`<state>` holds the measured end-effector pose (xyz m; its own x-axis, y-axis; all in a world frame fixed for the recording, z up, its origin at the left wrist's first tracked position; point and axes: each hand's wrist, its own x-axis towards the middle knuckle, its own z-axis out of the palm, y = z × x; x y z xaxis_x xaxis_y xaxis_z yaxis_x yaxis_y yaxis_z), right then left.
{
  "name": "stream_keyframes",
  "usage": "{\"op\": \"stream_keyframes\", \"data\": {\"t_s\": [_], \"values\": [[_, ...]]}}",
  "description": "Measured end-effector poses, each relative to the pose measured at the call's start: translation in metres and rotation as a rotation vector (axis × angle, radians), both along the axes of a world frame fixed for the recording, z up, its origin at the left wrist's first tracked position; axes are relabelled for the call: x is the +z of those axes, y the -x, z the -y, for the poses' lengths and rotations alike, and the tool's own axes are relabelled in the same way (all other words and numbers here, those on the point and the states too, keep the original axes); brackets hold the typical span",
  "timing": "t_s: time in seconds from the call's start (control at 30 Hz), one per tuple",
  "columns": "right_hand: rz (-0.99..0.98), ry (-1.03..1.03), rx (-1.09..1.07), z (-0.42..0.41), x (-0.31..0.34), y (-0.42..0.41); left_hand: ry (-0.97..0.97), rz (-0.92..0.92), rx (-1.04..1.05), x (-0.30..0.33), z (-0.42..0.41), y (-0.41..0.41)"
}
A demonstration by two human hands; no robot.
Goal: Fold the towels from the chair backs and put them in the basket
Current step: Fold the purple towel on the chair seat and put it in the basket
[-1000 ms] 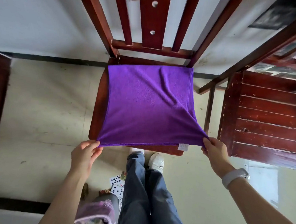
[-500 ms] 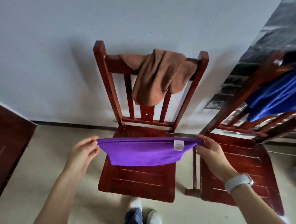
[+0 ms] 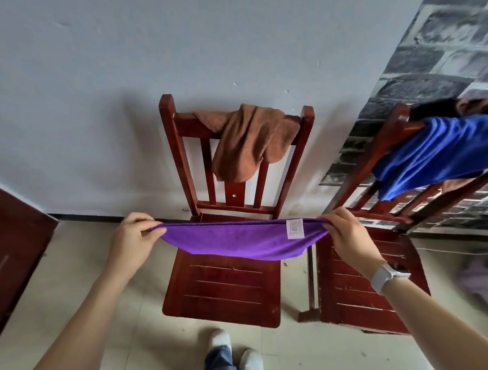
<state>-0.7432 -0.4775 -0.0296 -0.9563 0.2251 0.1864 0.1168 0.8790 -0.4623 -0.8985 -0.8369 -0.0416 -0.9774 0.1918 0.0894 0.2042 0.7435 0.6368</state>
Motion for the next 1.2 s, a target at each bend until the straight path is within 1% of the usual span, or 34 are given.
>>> {"op": "stream_keyframes", "data": {"t_s": [0.13, 0.23, 0.3, 0.37, 0.43, 0.5, 0.57, 0.73, 0.87, 1.0, 1.2], "values": [[-0.077, -0.049, 0.025, 0.005, 0.012, -0.008, -0.004, 0.0, -0.06, 0.001, 0.005, -0.003], [-0.073, -0.031, -0.018, 0.006, 0.007, -0.015, -0.035, 0.028, -0.092, 0.0, 0.009, -0.005], [-0.043, 0.065, -0.079, 0.006, -0.001, -0.021, -0.097, 0.114, -0.122, -0.002, 0.011, -0.008], [-0.001, 0.209, -0.145, 0.005, -0.009, -0.029, -0.18, 0.206, -0.117, -0.006, 0.013, -0.013], [0.077, 0.323, -0.193, 0.006, -0.016, -0.038, -0.248, 0.294, -0.101, -0.014, 0.017, -0.02], [0.158, 0.393, -0.202, 0.011, -0.025, -0.051, -0.26, 0.367, -0.096, -0.026, 0.021, -0.032], [0.197, 0.426, -0.194, 0.021, -0.036, -0.065, -0.234, 0.397, -0.089, -0.039, 0.026, -0.047], [0.236, 0.393, -0.222, 0.041, -0.063, -0.086, -0.206, 0.359, -0.013, -0.065, 0.036, -0.077], [0.219, 0.348, -0.215, 0.047, -0.075, -0.082, -0.18, 0.339, 0.031, -0.082, 0.043, -0.073], [0.234, 0.394, -0.266, 0.047, -0.092, -0.052, -0.195, 0.319, 0.056, -0.102, 0.038, -0.04], [0.259, 0.385, -0.361, 0.04, -0.147, 0.024, -0.14, 0.311, 0.081, -0.154, 0.021, 0.04]]}}
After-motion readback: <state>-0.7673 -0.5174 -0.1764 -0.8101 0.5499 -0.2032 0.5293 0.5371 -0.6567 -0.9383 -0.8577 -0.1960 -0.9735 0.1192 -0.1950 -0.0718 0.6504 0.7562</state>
